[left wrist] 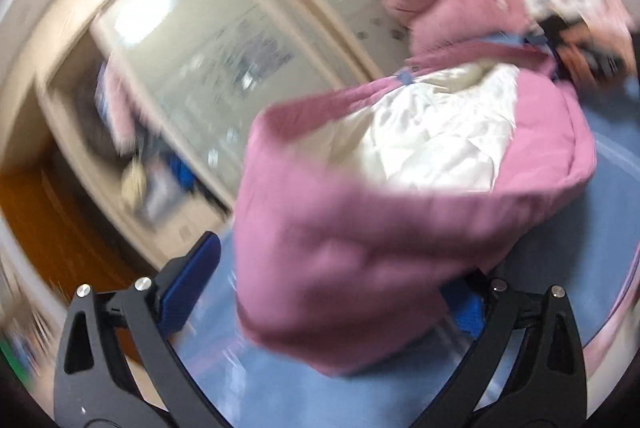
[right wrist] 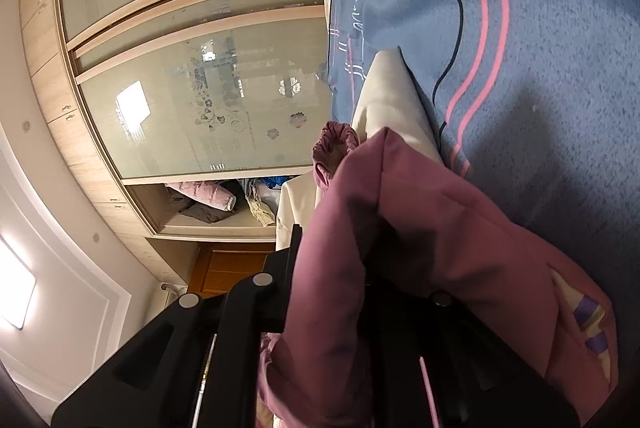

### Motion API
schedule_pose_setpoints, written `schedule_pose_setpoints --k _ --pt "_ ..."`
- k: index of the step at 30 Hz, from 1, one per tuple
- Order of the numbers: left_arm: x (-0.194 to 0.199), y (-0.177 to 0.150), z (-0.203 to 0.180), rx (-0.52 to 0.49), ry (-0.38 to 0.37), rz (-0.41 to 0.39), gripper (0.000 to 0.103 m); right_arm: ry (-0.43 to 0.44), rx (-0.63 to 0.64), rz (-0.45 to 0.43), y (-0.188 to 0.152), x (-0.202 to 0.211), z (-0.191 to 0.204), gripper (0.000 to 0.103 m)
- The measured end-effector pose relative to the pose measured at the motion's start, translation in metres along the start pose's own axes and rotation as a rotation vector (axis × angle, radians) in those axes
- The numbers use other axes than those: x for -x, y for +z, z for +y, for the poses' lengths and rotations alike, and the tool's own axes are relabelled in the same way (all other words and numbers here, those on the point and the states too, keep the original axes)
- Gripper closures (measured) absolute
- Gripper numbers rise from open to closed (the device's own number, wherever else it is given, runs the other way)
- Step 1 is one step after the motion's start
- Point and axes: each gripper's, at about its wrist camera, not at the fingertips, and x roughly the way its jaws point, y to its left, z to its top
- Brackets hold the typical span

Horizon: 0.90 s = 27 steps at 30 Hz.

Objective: Fold large clothes

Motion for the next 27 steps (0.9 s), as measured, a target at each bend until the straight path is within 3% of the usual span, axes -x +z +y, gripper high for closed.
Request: schedule_pose_setpoints --k 2,4,8,9,10,12,14,16,19,20,23,24,25,26,27 --pt "-0.004 0.013 -0.001 -0.077 -0.023 -0.007 0.002 0.005 -0.003 0.003 0.001 0.000 -0.003 0.093" --pt "-0.010 0.022 0.003 -0.077 -0.035 0.001 0.002 0.011 -0.010 0.005 0.002 0.001 -0.005 0.093" --pt "-0.027 0.042 0.043 0.124 -0.086 0.031 0.008 0.013 -0.012 0.002 0.001 0.003 -0.006 0.092" --pt "-0.037 0.045 0.053 0.182 -0.108 0.059 0.026 0.014 -0.011 -0.002 0.001 0.004 -0.006 0.092" --pt "-0.042 0.046 0.056 0.204 -0.111 0.077 0.054 0.017 -0.013 -0.003 0.001 0.004 -0.006 0.091" --pt "-0.063 0.042 0.063 0.291 -0.140 0.139 0.085 0.025 -0.017 -0.002 0.000 0.006 -0.006 0.088" --pt "-0.080 0.035 0.066 0.351 -0.145 0.187 0.086 0.043 -0.018 -0.007 0.000 0.008 -0.005 0.080" --pt "-0.102 0.022 0.068 0.416 -0.134 0.248 0.086 0.069 -0.011 -0.018 0.001 0.011 -0.002 0.056" --pt "-0.128 0.003 0.070 0.512 -0.151 0.301 0.085 0.135 -0.016 -0.041 0.003 0.018 0.002 0.032" --pt "-0.141 -0.005 0.072 0.558 -0.168 0.320 0.084 0.146 -0.019 -0.047 0.004 0.019 0.004 0.028" --pt "-0.175 -0.029 0.077 0.683 -0.182 0.382 0.055 0.186 -0.014 -0.062 0.006 0.023 0.008 0.015" --pt "-0.185 -0.036 0.076 0.709 -0.175 0.395 0.035 0.196 -0.010 -0.072 0.007 0.025 0.009 0.011" --pt "-0.191 -0.042 0.074 0.710 -0.143 0.408 0.007 0.207 -0.013 -0.083 0.007 0.026 0.009 0.008" --pt "-0.200 -0.048 0.071 0.685 -0.075 0.422 0.002 0.228 -0.023 -0.097 0.008 0.028 0.008 0.006" --pt "-0.204 -0.053 0.067 0.672 -0.065 0.419 0.002 0.245 -0.038 -0.103 0.009 0.028 0.007 0.002"
